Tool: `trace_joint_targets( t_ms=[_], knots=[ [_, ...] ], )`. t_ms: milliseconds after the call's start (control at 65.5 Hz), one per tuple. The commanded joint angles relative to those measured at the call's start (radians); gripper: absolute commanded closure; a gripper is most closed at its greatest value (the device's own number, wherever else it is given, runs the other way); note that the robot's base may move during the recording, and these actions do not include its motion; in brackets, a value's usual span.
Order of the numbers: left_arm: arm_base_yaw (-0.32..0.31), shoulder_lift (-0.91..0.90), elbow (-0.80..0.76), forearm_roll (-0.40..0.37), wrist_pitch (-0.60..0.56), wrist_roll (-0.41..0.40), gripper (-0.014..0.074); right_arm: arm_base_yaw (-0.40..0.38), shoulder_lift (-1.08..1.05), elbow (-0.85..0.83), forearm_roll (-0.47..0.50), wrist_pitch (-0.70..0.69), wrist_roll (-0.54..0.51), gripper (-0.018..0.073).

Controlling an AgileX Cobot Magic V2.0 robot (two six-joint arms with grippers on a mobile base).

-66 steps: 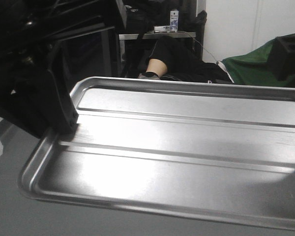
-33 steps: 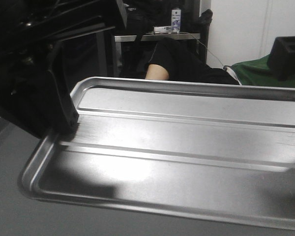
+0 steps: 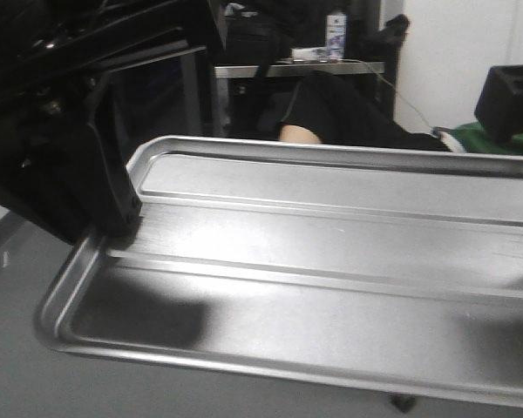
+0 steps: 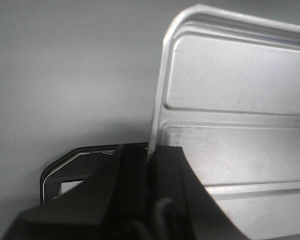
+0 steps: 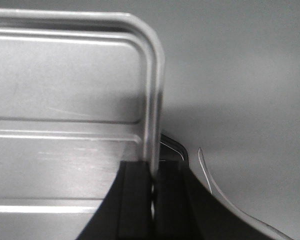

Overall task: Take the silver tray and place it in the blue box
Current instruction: 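Hold the tray level in both grippers while the base drives to the bins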

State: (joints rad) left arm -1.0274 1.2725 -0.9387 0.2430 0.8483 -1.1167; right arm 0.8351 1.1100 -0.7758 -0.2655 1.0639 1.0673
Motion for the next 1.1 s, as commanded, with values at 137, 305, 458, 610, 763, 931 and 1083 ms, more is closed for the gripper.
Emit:
trace_joint_targets(
  t_ms=[137,305,458,610,763,931,1083],
  knots=[
    [0.006,-0.031,-0.022,0.093,0.085,-0.022,0.0700,-0.008,-0.016,-0.015,-0.087,0.199,-0.011,0.0510],
    [0.006,-0.031,-0.022,0.093,0.085,-0.022,0.0700,-0.008,-0.016,-0.015,-0.087,0.199,-0.011,0.0510],
    [0.006,-0.031,-0.022,0.093,0.085,-0.022,0.0700,-0.008,-0.016,-0.015,-0.087,0.200,-0.011,0.0510],
    [0.006,-0.031,-0.022,0.093,0.085,-0.022,0.0700,-0.008,-0.016,-0.015,-0.087,0.200,-0.011,0.0510],
    [0.006,-0.031,-0.022,0.093,0.085,-0.022,0.0700,-0.008,-0.016,-0.015,-0.087,0.200,-0.011,0.0510],
    [0.006,-0.031,-0.022,0.093,0.085,-0.022,0.0700,-0.008,-0.016,-0.015,-0.087,0.200,-0.011,0.0510],
    [0.006,-0.031,-0.022,0.093,0.085,-0.022,0.0700,-0.008,-0.016,-0.015,-0.087,0.200,-0.011,0.0510]
  ],
)
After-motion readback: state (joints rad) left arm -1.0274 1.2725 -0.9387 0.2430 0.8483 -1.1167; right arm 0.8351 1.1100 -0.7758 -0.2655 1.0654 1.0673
